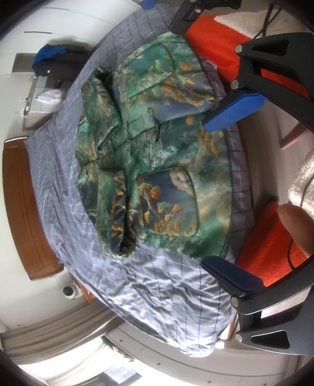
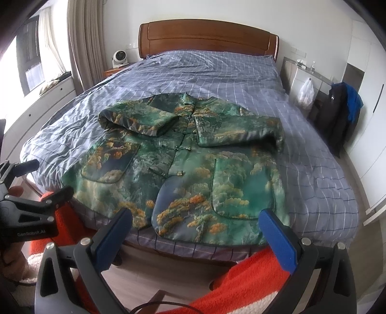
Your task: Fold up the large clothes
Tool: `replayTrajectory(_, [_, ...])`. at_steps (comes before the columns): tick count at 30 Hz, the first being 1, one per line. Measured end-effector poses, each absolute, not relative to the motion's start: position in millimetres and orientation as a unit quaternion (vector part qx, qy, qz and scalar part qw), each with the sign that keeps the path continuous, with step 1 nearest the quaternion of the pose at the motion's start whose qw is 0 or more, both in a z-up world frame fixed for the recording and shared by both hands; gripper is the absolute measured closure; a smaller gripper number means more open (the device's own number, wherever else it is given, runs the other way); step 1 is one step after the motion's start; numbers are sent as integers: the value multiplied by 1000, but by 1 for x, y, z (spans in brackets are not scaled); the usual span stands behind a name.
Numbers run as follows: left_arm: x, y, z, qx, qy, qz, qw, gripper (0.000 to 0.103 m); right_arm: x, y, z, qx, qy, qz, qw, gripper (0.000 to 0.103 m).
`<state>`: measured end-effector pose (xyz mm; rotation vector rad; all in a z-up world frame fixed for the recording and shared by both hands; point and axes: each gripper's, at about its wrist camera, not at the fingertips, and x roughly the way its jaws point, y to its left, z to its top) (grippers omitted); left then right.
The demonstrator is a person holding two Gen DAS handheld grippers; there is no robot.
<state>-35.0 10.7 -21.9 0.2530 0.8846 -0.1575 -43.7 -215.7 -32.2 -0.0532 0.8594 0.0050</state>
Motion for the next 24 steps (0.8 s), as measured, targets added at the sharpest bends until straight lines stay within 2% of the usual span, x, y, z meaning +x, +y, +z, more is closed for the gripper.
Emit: replayTrajectory(24, [-6,11,-26,129,440,-50,887,0,-20,-217,-35,-25,426,-8,904,0])
